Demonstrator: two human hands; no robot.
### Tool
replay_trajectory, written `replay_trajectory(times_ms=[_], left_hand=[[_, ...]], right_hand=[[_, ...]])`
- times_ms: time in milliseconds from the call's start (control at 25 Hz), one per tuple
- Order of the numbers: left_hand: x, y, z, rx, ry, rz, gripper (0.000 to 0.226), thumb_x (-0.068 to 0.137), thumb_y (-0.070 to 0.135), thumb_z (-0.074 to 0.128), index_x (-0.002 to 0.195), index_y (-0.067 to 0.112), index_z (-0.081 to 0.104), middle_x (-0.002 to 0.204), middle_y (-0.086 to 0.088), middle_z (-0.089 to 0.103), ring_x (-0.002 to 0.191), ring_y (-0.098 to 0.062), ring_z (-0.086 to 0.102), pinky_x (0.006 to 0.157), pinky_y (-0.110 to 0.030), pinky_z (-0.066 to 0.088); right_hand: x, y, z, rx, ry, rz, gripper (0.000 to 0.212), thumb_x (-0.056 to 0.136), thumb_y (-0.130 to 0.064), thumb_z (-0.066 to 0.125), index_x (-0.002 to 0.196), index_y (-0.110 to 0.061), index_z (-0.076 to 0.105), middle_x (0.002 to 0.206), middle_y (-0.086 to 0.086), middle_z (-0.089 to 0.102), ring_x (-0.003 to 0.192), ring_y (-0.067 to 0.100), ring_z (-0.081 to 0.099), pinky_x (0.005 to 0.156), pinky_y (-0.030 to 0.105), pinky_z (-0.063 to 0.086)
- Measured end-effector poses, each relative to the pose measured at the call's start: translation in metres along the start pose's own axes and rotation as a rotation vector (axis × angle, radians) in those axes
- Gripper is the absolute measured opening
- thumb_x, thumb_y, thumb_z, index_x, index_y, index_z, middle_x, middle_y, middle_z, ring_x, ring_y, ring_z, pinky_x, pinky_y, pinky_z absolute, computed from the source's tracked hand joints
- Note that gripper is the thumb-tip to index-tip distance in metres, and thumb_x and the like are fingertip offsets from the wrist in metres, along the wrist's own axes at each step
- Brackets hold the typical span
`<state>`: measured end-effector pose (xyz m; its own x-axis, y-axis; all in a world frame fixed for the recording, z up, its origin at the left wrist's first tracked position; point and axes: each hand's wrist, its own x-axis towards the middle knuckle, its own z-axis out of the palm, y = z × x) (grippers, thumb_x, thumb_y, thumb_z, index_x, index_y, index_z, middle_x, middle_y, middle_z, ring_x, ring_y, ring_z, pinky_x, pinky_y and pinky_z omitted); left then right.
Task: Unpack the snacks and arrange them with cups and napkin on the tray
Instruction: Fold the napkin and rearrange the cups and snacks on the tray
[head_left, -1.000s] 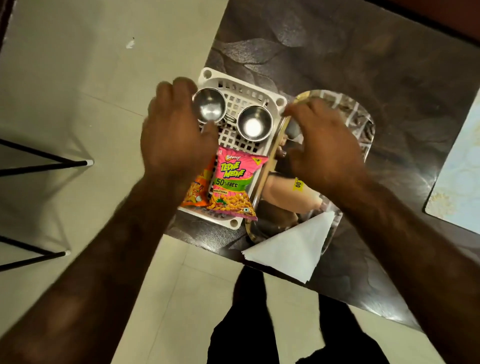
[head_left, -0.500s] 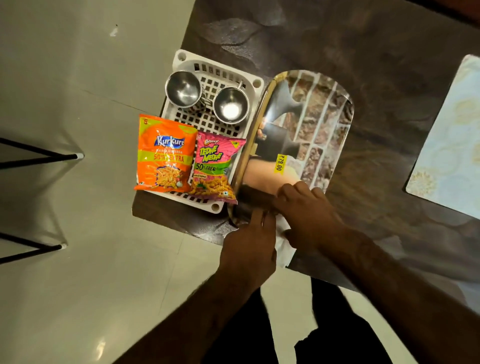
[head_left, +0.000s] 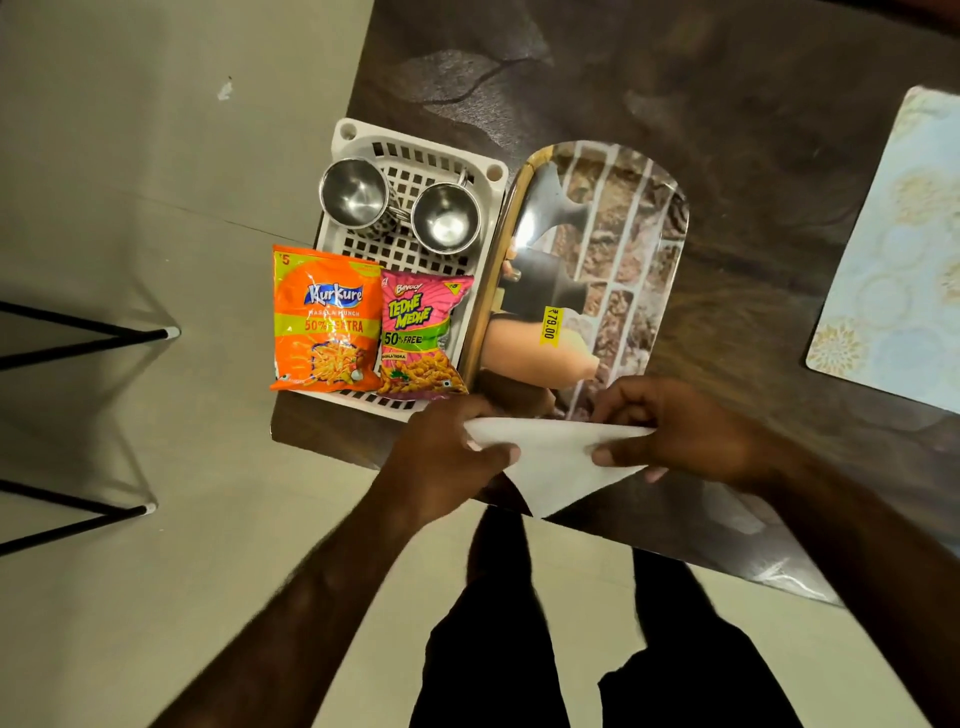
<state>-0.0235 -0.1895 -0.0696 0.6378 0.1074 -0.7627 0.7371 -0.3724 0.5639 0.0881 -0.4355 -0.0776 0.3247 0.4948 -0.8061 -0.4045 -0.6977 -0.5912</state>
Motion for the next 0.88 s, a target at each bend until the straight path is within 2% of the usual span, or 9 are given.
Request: replay_trajectory(times_ms=[80, 160, 240, 360, 520, 600, 680, 800, 880], left_hand=[[-0.003, -0.003, 0.003, -0.465, -0.016, -0.21, 0.015, 0.082, 0.016, 0.079, 0.094, 0.019, 0.07, 0.091, -0.004, 0.075, 0.077, -0.016, 0.072, 0.063, -0.027, 0.059], [-0.006, -0.005, 0.013, -0.656, -0.007, -0.373, 0.006, 0.087, 0.012, 0.074, 0.088, 0.015, 0.069, 0.089, -0.008, 0.076, 0.072, -0.018, 0.072, 0.06, -0.03, 0.058], [-0.007, -0.008, 0.026, -0.629, 0.033, -0.455, 0.001, 0.089, 0.015, 0.071, 0.089, 0.015, 0.07, 0.088, -0.005, 0.075, 0.072, -0.018, 0.07, 0.063, -0.032, 0.058], [-0.007, -0.004, 0.038, -0.603, 0.059, -0.504, 0.026, 0.088, 0.029, 0.073, 0.106, 0.011, 0.066, 0.101, -0.006, 0.072, 0.09, -0.024, 0.071, 0.077, -0.041, 0.06], [-0.017, -0.006, 0.045, -0.681, -0.077, -0.432, 0.052, 0.077, 0.047, 0.079, 0.12, 0.022, 0.062, 0.114, 0.001, 0.073, 0.104, -0.022, 0.07, 0.087, -0.042, 0.059], [-0.023, -0.009, 0.047, -0.833, -0.165, -0.385, 0.046, 0.079, 0.039, 0.078, 0.121, 0.027, 0.064, 0.115, 0.005, 0.075, 0.103, -0.017, 0.072, 0.085, -0.038, 0.061], [-0.023, -0.011, 0.05, -0.895, -0.166, -0.37, 0.026, 0.09, 0.022, 0.07, 0.115, 0.025, 0.068, 0.113, 0.003, 0.076, 0.102, -0.017, 0.073, 0.077, -0.035, 0.062], [-0.014, -0.011, 0.053, -0.76, -0.063, -0.397, 0.018, 0.094, 0.016, 0.065, 0.111, 0.021, 0.066, 0.118, -0.006, 0.071, 0.108, -0.024, 0.069, 0.071, -0.033, 0.062], [-0.009, -0.011, 0.056, -0.703, -0.019, -0.398, 0.018, 0.094, 0.02, 0.066, 0.111, 0.022, 0.065, 0.117, -0.006, 0.07, 0.109, -0.025, 0.067, 0.069, -0.033, 0.062]], right_hand=[[0.0, 0.012, 0.0, 0.137, 0.041, 0.082, 0.023, 0.08, -0.014, 0.087, 0.098, -0.02, 0.073, 0.095, 0.019, 0.075, 0.08, 0.019, 0.072, 0.062, 0.035, 0.062], [-0.001, 0.023, 0.005, 0.3, 0.076, 0.146, 0.022, 0.084, -0.01, 0.082, 0.103, -0.015, 0.073, 0.103, 0.021, 0.076, 0.084, 0.02, 0.072, 0.067, 0.034, 0.062], [-0.002, 0.031, 0.011, 0.389, 0.109, 0.193, 0.021, 0.087, -0.006, 0.078, 0.106, -0.014, 0.074, 0.108, 0.02, 0.077, 0.088, 0.025, 0.072, 0.072, 0.037, 0.063], [-0.003, 0.041, 0.015, 0.397, 0.12, 0.206, 0.021, 0.087, -0.004, 0.076, 0.105, -0.016, 0.077, 0.103, 0.014, 0.08, 0.083, 0.021, 0.073, 0.07, 0.038, 0.064], [-0.013, 0.049, 0.015, 0.489, 0.016, 0.196, 0.03, 0.075, -0.019, 0.084, 0.104, -0.023, 0.079, 0.105, 0.009, 0.081, 0.085, 0.016, 0.075, 0.064, 0.031, 0.061], [-0.014, 0.046, 0.017, 0.472, -0.007, 0.203, 0.033, 0.07, -0.024, 0.085, 0.103, -0.024, 0.079, 0.104, 0.008, 0.081, 0.083, 0.014, 0.075, 0.063, 0.03, 0.061], [-0.009, 0.04, 0.017, 0.4, 0.012, 0.202, 0.024, 0.079, -0.018, 0.083, 0.102, -0.022, 0.079, 0.1, 0.005, 0.081, 0.081, 0.013, 0.074, 0.062, 0.03, 0.059], [-0.001, 0.033, 0.016, 0.278, 0.078, 0.164, 0.018, 0.087, -0.013, 0.079, 0.104, -0.019, 0.077, 0.097, 0.003, 0.08, 0.08, 0.011, 0.07, 0.062, 0.028, 0.054], [0.004, 0.031, 0.017, 0.209, 0.134, 0.11, 0.014, 0.088, -0.012, 0.078, 0.1, -0.02, 0.077, 0.09, -0.003, 0.08, 0.074, 0.006, 0.068, 0.058, 0.02, 0.05]])
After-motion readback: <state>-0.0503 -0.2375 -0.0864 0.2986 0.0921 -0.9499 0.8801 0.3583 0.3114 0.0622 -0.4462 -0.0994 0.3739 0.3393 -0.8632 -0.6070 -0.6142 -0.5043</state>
